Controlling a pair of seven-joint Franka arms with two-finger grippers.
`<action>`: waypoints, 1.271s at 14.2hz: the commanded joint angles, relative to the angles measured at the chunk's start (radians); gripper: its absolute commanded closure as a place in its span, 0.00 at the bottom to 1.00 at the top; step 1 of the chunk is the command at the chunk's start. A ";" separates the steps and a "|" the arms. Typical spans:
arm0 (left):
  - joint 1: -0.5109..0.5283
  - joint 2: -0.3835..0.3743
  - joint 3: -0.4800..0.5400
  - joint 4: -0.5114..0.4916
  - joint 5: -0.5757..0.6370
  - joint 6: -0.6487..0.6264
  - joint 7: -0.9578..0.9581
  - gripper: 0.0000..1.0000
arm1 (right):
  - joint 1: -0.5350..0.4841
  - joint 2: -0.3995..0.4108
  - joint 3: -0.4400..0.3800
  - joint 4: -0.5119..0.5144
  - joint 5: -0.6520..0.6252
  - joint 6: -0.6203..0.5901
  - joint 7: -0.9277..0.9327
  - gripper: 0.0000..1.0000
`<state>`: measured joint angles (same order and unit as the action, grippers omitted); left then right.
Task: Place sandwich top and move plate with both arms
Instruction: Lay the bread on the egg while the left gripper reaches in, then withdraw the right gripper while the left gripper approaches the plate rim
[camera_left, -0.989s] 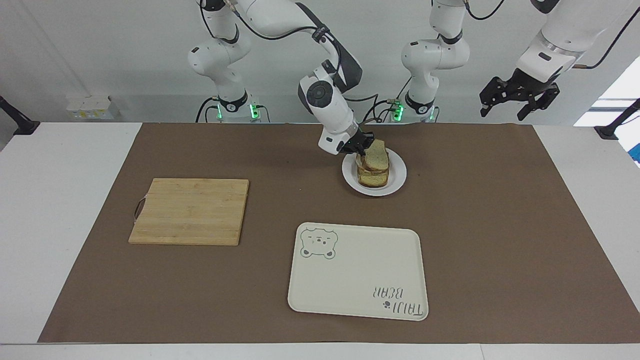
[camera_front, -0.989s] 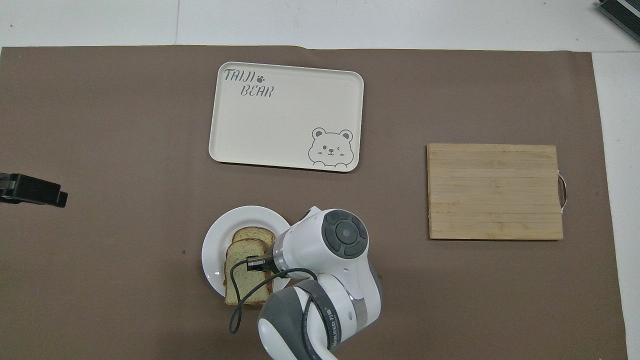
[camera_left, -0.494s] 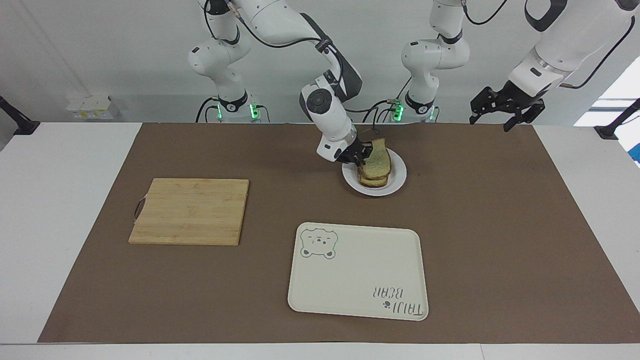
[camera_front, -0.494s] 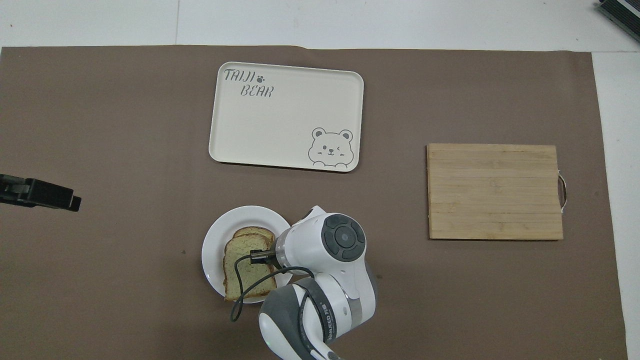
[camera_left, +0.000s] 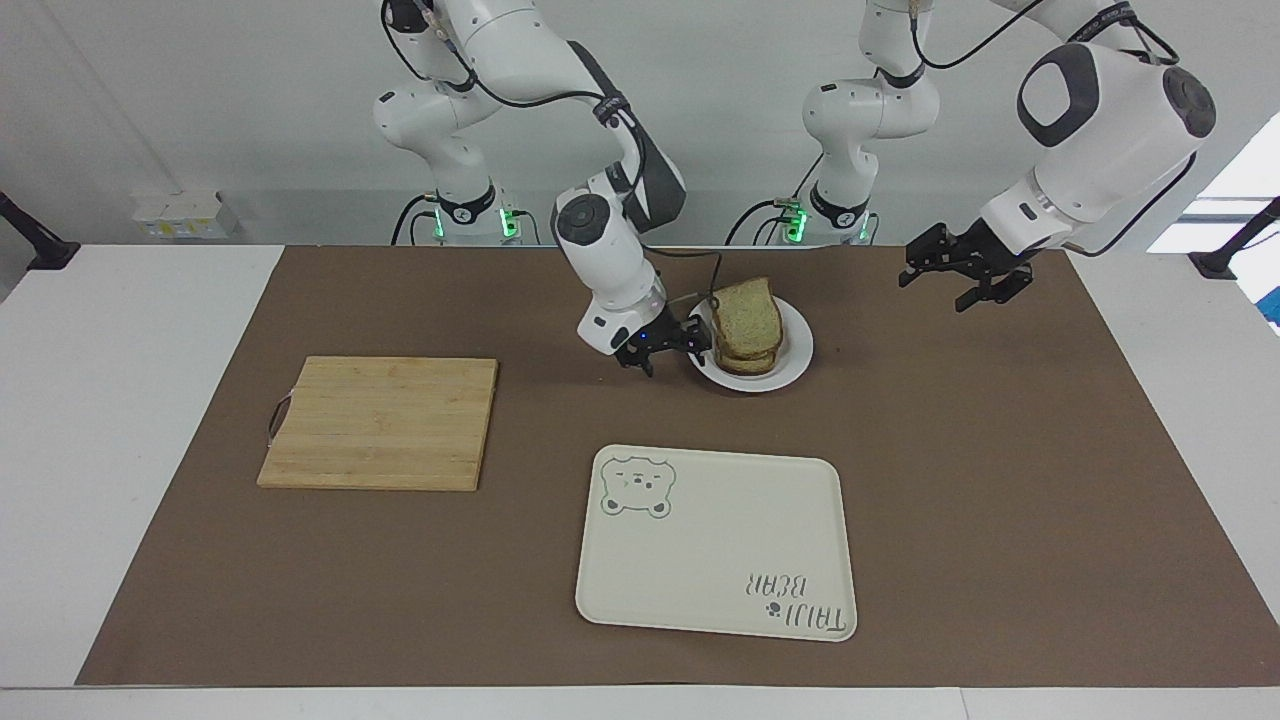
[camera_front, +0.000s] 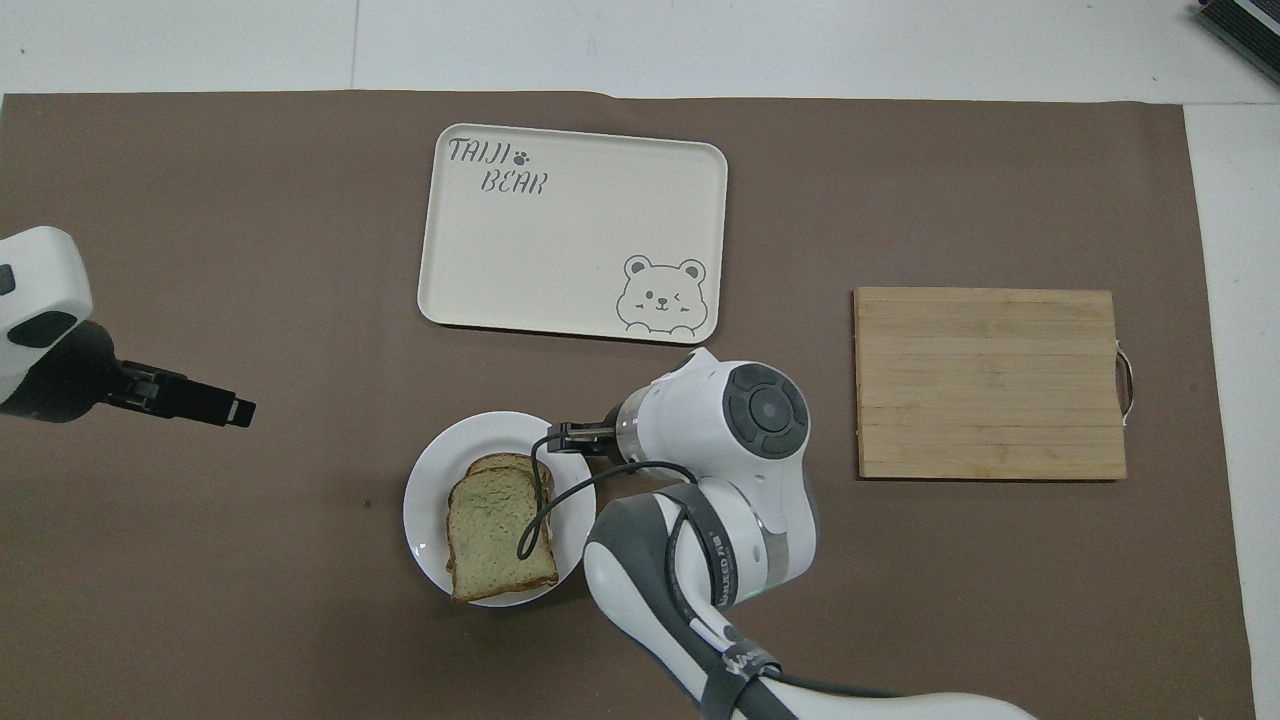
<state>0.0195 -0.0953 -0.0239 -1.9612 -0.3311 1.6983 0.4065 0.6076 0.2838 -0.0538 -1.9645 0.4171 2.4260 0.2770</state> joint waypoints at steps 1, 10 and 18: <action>0.028 -0.037 -0.002 -0.154 -0.077 0.098 0.139 0.00 | -0.084 -0.037 0.006 0.013 -0.175 -0.033 -0.009 0.00; 0.043 0.026 -0.002 -0.485 -0.376 0.279 0.451 0.29 | -0.348 -0.311 0.006 0.111 -0.356 -0.551 -0.019 0.00; 0.037 0.126 -0.002 -0.614 -0.673 0.336 0.655 0.51 | -0.511 -0.391 0.000 0.161 -0.385 -0.745 -0.019 0.00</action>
<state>0.0478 -0.0025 -0.0201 -2.5471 -0.9321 1.9969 0.9806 0.1280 -0.1075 -0.0629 -1.8143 0.0569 1.6928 0.2697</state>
